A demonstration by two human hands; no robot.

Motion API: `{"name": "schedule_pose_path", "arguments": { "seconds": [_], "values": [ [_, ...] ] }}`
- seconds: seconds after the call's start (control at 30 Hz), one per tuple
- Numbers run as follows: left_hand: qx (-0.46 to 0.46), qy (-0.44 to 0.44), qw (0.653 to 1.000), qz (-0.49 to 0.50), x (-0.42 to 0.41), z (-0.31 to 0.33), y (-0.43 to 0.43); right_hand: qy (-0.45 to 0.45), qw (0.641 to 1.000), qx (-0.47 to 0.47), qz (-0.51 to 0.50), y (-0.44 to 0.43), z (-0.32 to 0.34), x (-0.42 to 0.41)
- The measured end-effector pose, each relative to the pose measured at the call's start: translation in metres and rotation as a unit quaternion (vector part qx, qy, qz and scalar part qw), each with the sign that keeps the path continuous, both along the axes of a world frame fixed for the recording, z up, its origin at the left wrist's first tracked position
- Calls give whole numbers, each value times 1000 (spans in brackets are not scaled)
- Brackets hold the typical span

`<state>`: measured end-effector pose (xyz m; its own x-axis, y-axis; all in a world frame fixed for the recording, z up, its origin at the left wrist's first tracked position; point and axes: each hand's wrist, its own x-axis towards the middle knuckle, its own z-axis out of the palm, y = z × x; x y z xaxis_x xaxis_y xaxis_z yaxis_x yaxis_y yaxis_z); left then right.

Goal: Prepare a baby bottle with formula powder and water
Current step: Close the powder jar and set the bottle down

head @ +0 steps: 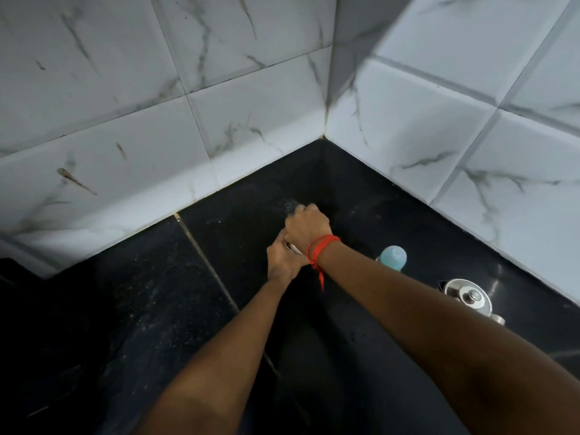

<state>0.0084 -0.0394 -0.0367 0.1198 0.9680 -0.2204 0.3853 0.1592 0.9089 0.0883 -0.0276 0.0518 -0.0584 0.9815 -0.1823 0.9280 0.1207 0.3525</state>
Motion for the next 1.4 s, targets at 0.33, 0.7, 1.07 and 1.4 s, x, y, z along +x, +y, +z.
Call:
{"name": "schedule_pose_path", "arguments": {
  "seconds": [0.33, 0.7, 1.07, 1.4],
  "values": [
    [106, 23, 994, -19, -2, -21, -32, 334, 936, 71, -82, -58, 19, 87],
    [169, 217, 961, -28, 21, -45, -144, 286, 901, 77, -317, -223, 30, 217],
    [206, 391, 886, -142, 14, -63, -157, 368, 859, 79, -347, -276, -10, 212],
    [189, 391, 889, -145, 13, -63, -152, 270, 907, 34, -322, -248, 0, 227]
  ]
}}
